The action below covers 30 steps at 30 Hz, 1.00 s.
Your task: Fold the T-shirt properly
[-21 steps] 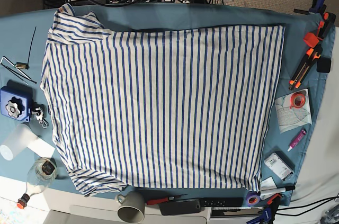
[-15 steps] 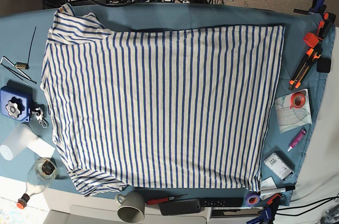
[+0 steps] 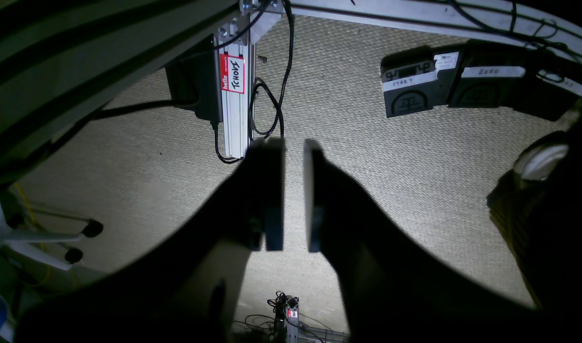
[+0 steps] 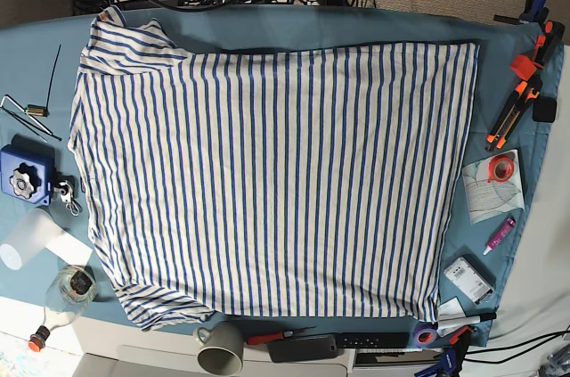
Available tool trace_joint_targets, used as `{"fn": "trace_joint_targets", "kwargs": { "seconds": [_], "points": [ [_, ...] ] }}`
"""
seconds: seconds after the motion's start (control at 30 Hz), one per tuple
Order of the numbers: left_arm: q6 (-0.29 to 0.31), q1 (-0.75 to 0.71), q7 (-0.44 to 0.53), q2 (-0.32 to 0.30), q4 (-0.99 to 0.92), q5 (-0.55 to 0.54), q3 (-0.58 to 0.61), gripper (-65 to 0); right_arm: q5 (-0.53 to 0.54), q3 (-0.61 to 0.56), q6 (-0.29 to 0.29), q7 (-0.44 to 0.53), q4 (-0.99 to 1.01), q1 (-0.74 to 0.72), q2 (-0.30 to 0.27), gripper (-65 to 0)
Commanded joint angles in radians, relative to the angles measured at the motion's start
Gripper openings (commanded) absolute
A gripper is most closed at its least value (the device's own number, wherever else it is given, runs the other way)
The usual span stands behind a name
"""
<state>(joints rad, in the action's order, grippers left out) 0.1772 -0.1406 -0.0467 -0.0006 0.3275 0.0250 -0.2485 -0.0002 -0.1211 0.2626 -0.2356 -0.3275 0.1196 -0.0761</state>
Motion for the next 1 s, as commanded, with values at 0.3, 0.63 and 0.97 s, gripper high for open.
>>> {"fn": "trace_joint_targets", "kwargs": {
  "seconds": [0.3, 0.63, 0.97],
  "points": [
    [0.008, -0.022, 0.004, -0.002, 0.01, -0.003, 0.002, -65.0, 0.0, -0.002, 0.006, -0.028, -0.006, 0.003, -0.007, -56.8],
    [0.008, -0.138, 0.003, -0.045, 0.127, -0.058, 0.004, -65.0, 0.011, -0.003, 0.019, 0.026, -0.113, 0.108, -0.084, -56.8],
    [0.03, -0.213, 0.002, -0.1, 0.237, -0.14, 0.004, -65.0, 0.087, -0.002, 0.111, 0.027, -0.396, 0.299, -0.204, -56.9]
  ]
}}
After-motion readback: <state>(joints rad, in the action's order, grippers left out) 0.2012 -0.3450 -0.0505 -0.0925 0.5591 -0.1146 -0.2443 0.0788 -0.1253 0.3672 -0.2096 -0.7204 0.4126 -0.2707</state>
